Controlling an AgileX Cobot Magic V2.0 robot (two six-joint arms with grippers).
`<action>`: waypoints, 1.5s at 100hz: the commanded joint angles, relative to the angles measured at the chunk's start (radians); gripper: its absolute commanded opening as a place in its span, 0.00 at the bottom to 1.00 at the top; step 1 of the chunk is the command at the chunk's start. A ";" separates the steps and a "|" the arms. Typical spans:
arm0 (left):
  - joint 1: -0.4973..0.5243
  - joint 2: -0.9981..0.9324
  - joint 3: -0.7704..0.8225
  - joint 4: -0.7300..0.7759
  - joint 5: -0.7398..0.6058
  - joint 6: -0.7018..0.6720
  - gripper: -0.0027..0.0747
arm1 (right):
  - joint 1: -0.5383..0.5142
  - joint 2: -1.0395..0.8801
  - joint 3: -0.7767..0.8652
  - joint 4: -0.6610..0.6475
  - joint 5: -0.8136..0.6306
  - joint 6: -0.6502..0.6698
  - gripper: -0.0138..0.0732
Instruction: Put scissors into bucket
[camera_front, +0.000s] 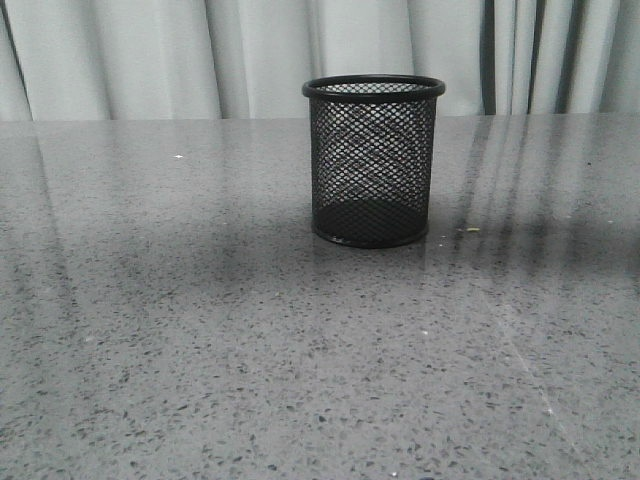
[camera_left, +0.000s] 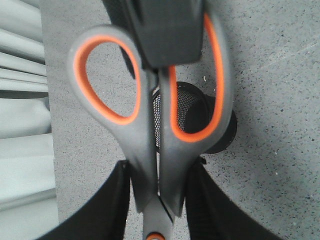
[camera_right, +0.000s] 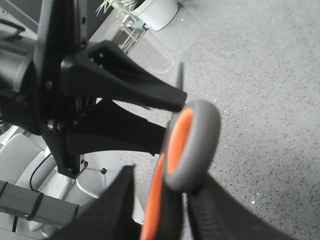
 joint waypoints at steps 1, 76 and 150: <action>-0.011 -0.037 -0.025 -0.049 -0.065 -0.011 0.03 | 0.019 -0.016 -0.035 0.073 -0.009 -0.030 0.21; 0.028 -0.115 -0.025 -0.072 -0.067 -0.181 0.66 | 0.021 -0.016 -0.092 0.009 -0.048 -0.039 0.10; 0.450 -0.274 -0.025 -0.111 -0.072 -0.281 0.66 | 0.021 -0.014 -0.573 -0.902 0.277 0.512 0.11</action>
